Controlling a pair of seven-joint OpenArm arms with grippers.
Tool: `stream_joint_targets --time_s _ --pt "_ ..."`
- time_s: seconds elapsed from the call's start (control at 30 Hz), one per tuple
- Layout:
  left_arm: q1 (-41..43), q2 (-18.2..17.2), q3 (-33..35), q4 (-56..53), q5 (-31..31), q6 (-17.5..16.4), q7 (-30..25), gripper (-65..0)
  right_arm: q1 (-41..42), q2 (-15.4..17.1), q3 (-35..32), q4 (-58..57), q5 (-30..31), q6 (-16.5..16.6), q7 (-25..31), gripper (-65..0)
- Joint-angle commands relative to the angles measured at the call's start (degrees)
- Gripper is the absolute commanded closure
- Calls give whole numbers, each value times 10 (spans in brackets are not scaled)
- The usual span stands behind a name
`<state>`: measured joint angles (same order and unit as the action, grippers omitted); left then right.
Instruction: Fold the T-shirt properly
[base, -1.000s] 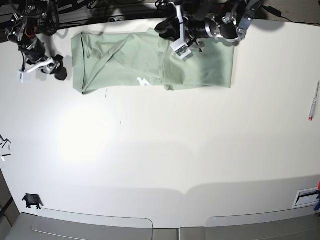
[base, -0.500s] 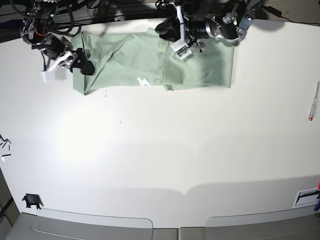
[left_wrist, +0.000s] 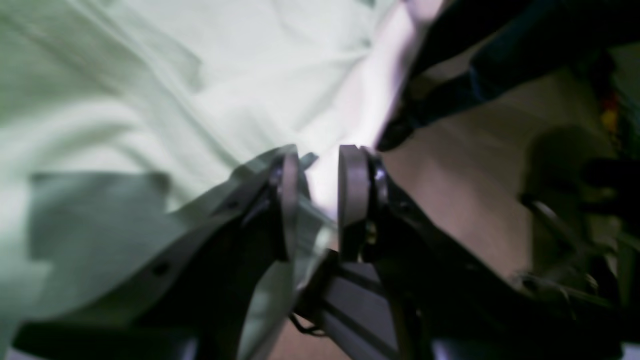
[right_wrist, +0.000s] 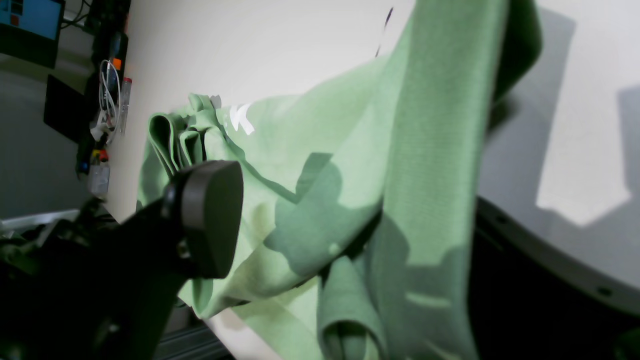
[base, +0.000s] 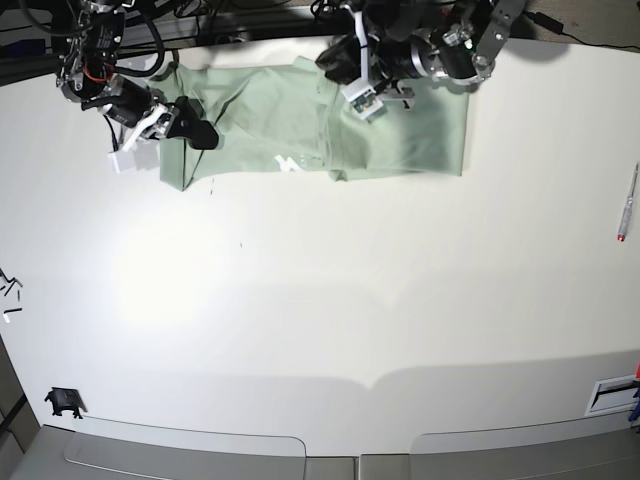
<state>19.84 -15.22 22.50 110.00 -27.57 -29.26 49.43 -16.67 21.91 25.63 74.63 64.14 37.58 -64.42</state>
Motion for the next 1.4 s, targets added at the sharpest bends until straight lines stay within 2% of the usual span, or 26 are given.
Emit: stream_joint_targets --time_s 0.0,0.07,0.13,0.2,0.23,0.4,0.6,0.63,0.7,0.77,1.0,1.1,1.17,1.27,1.37 --pt "-1 -1 -1 26 -3 4 -15 -128 -2 6 0 2 -20 -5 -21 -451" --pt "-1 -1 -1 53 22 18 -15 -128 -2 6 0 2 -20 -5 -21 -383" --pt "-1 -1 -1 79 53 37 -16 -128 -2 6 0 2 -20 -5 -21 -235" --pt "-1 -1 -1 99 98 57 -16 -128 -2 6 0 2 -20 -5 -21 -43" --pt "-1 -1 -1 106 123 69 -16 -128 -2 6 0 2 -20 -5 -21 0" --pt "-2 -7 -1 119 248 137 -16 -127 -2 6 0 2 -20 -5 -21 0" --pt "-1 -61 -1 119 310 199 -16 -124 -2 6 0 7 -20 -6 -27 0" --pt "-1 -70 -1 119 320 211 -15 -103 -2 6 0 12 -20 -6 -28 0" --pt "-1 -86 -1 119 339 237 -16 0 -2 6 0 28 -19 -6 -32 0" --pt "2 -93 -14 119 352 256 -15 0 -2 6 0 52 -20 -6 -37 0" --pt "24 -96 -131 119 348 259 -16 0 -2 5 0 172 -19 -6 -57 0" --pt "43 -96 -188 118 313 259 -16 0 -2 -4 -1 237 -19 -6 -72 0" --pt "58 -96 -219 118 292 259 -19 0 -4 -23 -2 280 -19 -6 -81 0" --pt "83 -96 -253 118 285 259 -34 0 -11 -70 -9 333 -5 -5 -81 0" --pt "101 -96 -271 118 285 259 -43 0 -21 -120 -53 364 -3 -5 -80 0"
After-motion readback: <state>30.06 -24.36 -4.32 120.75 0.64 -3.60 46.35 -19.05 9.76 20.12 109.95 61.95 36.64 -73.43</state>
